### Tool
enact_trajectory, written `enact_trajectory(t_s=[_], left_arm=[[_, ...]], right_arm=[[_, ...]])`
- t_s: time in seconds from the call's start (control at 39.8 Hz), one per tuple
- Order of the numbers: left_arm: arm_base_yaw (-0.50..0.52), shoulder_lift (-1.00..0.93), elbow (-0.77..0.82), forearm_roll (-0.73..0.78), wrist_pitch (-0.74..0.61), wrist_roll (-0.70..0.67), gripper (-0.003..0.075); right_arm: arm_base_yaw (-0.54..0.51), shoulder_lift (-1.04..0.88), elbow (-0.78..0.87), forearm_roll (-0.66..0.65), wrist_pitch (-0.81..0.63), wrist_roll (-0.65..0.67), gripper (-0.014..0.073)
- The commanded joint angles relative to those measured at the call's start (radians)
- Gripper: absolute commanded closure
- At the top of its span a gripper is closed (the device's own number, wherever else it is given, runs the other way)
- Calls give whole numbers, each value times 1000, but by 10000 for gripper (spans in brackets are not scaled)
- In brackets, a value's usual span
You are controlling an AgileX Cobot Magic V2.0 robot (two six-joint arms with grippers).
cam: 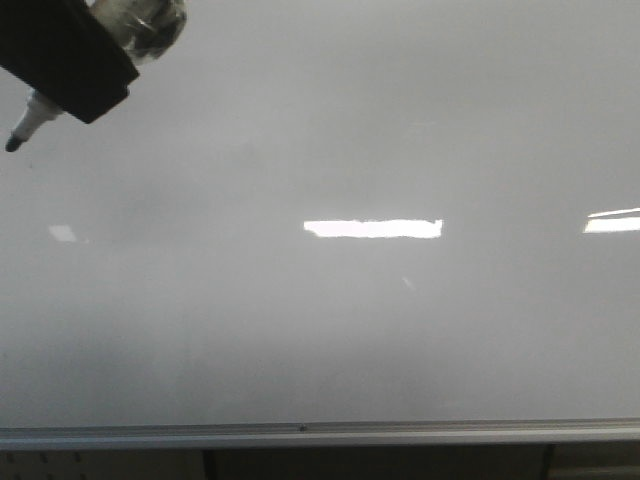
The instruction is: Write number 2 on whiteboard
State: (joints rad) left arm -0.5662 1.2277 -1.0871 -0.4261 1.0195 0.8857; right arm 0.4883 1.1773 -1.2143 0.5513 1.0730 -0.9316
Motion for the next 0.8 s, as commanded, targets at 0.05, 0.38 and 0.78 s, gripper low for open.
enact_trajectory(t_s=[0.05, 0.38, 0.78], left_arm=[[-72, -28, -34, -27, -55, -7, 740], [-101, -28, -64, -27, -55, -7, 740], [-101, -28, -64, -27, -53, -7, 739]], right_arm=[[94, 45, -73, 19, -25, -20, -50], [238, 160, -144, -4, -111, -20, -41], [242, 163, -154, 10, -129, -19, 350]])
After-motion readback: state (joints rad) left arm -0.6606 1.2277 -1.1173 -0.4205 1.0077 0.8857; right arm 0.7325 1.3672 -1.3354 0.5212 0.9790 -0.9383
